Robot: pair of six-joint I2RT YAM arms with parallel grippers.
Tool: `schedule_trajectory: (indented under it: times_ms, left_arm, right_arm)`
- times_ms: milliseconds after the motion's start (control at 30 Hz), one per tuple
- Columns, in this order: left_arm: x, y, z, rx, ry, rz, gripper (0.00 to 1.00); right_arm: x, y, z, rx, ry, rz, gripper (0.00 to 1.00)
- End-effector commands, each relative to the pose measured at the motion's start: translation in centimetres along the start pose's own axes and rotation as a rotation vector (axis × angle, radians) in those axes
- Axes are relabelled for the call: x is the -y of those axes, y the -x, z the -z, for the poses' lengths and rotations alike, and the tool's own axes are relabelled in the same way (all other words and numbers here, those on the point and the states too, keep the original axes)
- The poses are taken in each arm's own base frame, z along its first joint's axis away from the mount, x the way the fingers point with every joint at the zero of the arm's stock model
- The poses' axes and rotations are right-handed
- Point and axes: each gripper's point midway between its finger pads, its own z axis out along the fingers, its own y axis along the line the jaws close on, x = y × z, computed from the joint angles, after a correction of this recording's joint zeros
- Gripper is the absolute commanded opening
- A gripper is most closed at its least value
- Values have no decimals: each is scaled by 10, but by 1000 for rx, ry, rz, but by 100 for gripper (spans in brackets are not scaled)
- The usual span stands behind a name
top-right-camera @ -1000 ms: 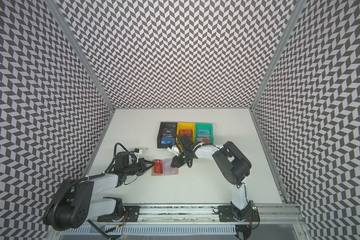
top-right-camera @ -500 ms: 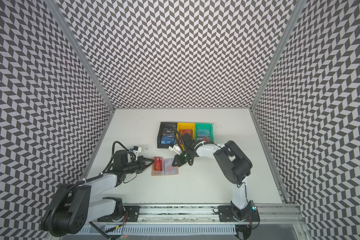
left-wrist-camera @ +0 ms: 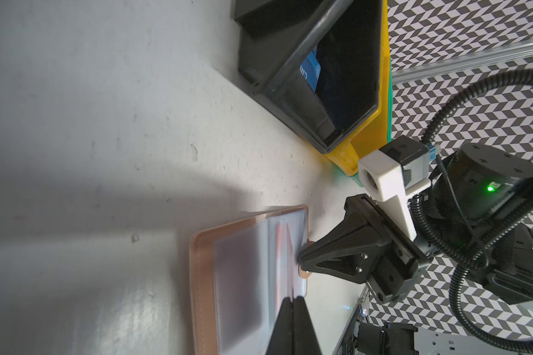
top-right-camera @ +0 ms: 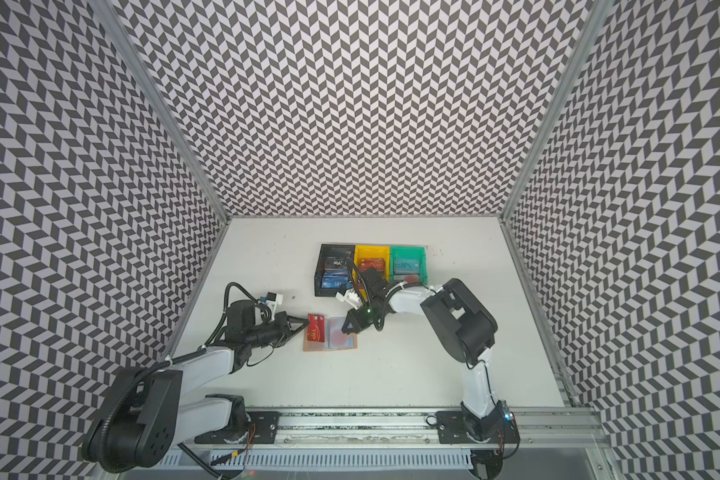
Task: Take the credit cards out of the card holder
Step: Take out the credit card from the card slot, then place the credit card in the storage box.
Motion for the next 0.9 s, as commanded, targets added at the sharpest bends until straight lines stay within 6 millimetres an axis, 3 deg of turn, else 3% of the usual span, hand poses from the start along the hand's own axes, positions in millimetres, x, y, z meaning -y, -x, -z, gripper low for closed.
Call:
schedule_trajectory:
  times_ms: [0,333,667,867]
  left_arm:
    - [6,5,0,1,-21,-5,0]
    - [7,7,1,1,-36,-4,0]
    - [26,13,1,12,-126,-16,0]
    - [54,20,10,62,-233,-59,0]
  right_arm:
    - [31,-19,-16,-55,-84,-57,3]
    - [33,-23,-23,-72,-78,-64,3]
    - [-38,26,25,64,168,23,18]
    - [-65,34,44,89,323,41,23]
